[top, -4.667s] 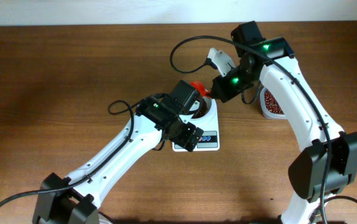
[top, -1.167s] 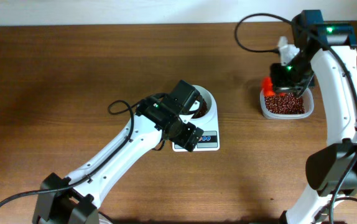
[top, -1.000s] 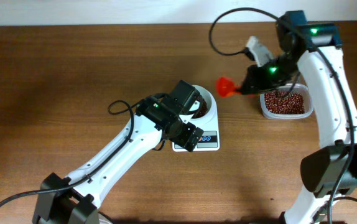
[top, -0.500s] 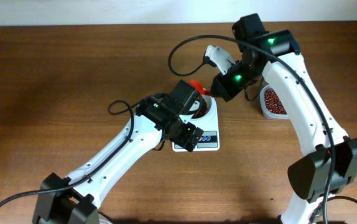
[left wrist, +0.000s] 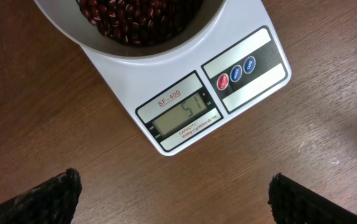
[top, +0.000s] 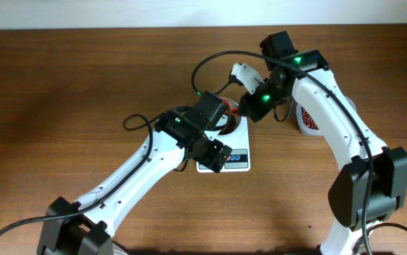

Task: Scoop item into bowl and weigh 50g on scale
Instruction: 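Tilt the scoop over the bowl to pour beans in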

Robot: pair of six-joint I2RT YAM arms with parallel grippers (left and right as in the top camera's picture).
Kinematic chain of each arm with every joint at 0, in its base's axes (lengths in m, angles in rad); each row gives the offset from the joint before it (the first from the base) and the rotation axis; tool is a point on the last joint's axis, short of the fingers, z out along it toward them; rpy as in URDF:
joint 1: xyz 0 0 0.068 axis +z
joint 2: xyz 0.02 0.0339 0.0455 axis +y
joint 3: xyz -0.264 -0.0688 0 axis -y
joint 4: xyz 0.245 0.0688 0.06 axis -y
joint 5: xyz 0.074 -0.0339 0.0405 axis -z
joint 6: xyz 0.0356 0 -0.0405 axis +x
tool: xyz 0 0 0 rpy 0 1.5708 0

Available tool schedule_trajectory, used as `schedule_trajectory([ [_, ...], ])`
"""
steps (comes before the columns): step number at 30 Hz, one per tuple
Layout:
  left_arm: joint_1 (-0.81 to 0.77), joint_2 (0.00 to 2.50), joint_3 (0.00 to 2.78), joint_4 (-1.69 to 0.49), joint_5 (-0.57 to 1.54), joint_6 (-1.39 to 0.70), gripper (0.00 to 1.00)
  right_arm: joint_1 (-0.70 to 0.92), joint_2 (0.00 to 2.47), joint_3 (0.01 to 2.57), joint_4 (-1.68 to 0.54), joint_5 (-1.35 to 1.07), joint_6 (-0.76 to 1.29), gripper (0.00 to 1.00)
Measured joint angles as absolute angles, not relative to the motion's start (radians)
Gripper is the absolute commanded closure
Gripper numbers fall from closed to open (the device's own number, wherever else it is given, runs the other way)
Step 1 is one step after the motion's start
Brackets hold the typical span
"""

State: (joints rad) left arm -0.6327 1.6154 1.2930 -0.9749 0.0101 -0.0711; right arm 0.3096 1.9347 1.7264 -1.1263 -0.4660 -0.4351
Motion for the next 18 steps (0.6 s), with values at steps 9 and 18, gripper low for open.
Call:
schedule_trajectory([
  [9, -0.633, 1.615, 1.293, -0.975, 0.010, -0.071, 0.01, 0.310, 1.935, 1.703, -1.106, -0.408, -0.469, 0.96],
  [18, -0.633, 1.615, 1.293, -0.975, 0.010, -0.071, 0.01, 0.321, 1.935, 1.703, -1.105, -0.377, -0.471, 0.96],
])
